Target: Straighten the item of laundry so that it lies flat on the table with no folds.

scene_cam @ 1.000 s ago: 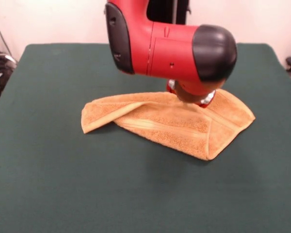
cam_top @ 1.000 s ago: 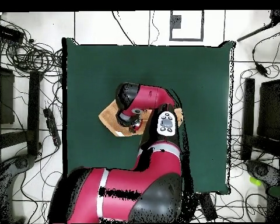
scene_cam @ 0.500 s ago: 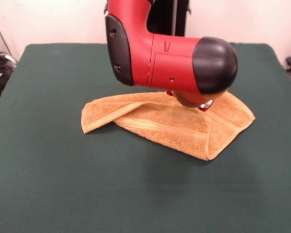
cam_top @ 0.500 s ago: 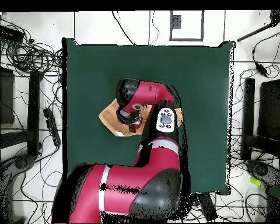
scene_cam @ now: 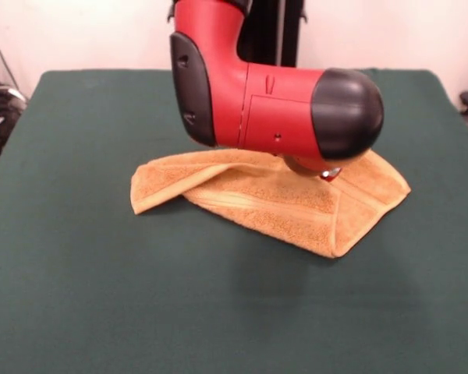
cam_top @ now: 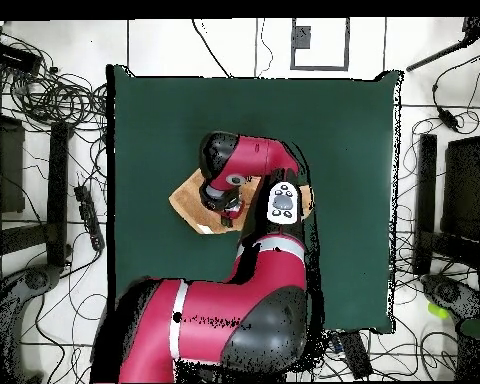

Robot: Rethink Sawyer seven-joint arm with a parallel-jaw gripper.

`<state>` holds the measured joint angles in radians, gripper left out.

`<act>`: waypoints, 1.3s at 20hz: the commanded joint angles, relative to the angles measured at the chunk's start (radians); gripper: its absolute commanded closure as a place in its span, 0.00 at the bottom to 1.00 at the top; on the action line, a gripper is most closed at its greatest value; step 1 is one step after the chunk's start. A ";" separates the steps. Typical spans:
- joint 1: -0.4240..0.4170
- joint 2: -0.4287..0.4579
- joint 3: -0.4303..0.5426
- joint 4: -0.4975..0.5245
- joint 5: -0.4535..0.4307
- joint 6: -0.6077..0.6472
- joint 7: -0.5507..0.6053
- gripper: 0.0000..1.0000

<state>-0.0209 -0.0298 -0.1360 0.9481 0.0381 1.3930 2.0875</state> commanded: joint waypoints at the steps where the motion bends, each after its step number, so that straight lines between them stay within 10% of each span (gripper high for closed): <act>1: 0.034 0.066 0.037 0.115 -0.094 -0.657 0.225 1.00; 8: 0.080 0.074 -0.024 0.118 -0.137 -0.835 0.305 1.00; 26: 0.088 0.072 -0.052 0.095 -0.079 -0.796 0.292 1.00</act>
<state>0.0919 -0.1075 -0.2235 1.0652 -0.0062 1.1556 2.0875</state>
